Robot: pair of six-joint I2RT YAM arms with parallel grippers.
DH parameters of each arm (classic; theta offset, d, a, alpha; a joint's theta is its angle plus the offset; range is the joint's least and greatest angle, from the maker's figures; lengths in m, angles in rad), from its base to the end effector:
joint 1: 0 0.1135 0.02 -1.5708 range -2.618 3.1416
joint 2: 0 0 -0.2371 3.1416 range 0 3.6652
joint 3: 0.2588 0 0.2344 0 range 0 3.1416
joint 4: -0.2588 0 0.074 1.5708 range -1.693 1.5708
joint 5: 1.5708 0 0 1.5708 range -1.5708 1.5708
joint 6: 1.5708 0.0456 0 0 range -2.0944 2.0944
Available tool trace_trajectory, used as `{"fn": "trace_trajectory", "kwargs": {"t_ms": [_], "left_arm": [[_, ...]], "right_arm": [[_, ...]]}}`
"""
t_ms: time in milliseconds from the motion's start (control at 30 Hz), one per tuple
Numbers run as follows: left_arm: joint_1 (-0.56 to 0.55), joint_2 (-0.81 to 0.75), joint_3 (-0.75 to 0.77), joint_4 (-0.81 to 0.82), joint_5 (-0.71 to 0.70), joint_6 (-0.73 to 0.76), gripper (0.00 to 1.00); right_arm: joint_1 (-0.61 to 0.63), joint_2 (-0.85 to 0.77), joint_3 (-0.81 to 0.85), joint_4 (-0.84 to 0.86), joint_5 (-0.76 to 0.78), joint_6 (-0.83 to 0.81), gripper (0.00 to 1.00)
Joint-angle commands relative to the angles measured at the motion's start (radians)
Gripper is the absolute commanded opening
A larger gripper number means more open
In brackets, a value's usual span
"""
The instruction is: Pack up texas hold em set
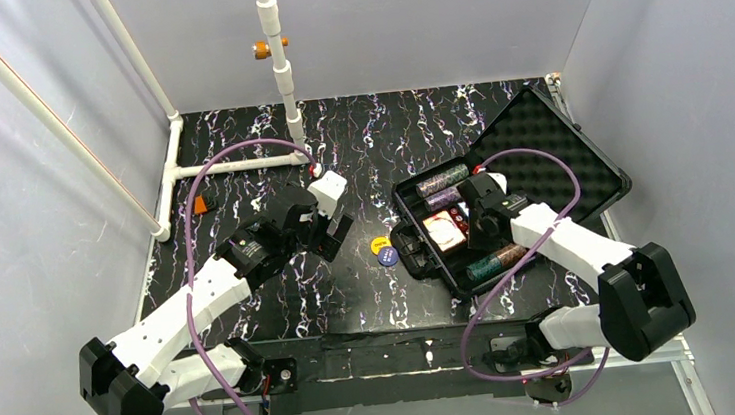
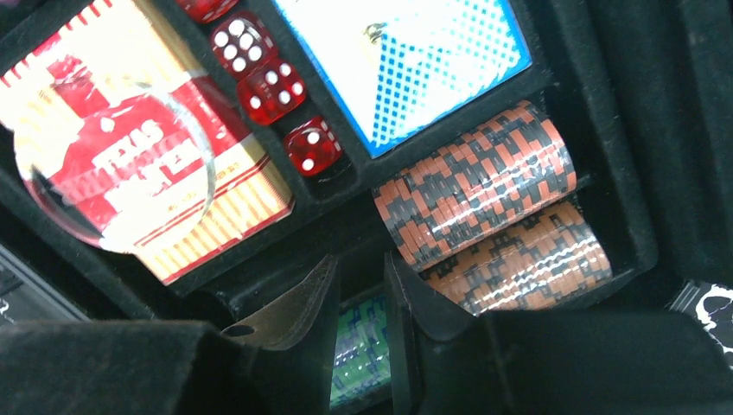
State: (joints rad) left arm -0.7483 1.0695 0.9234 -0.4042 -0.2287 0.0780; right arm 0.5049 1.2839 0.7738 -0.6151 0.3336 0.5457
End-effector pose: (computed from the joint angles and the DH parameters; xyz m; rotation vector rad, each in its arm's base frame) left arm 0.1828 -0.1557 0.2859 0.7212 1.9821 -0.1592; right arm 0.2089 0.0984 0.1770 0.1518 2.5896 -0.0831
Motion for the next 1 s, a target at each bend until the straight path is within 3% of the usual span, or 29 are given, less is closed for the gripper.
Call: {"fn": "trace_trajectory", "kwargs": {"t_ms": [0, 467, 800, 967], "left_arm": [[0.001, -0.017, -0.013, -0.007, -0.015, 0.003, 0.91], [0.002, 0.006, -0.006, -0.018, 0.011, 0.008, 0.91], [0.003, 0.018, 0.004, -0.033, 0.001, 0.018, 0.91], [0.004, 0.014, 0.006, -0.040, -0.059, 0.021, 0.91]], "right_arm": [[-0.050, 0.011, -0.006, 0.044, 0.036, -0.036, 0.33], [-0.092, 0.013, 0.106, -0.002, -0.005, -0.114, 0.36], [-0.082, -0.006, 0.261, -0.063, -0.245, -0.125, 0.59], [0.055, 0.030, 0.321, -0.057, -0.217, -0.023, 0.71]]}}
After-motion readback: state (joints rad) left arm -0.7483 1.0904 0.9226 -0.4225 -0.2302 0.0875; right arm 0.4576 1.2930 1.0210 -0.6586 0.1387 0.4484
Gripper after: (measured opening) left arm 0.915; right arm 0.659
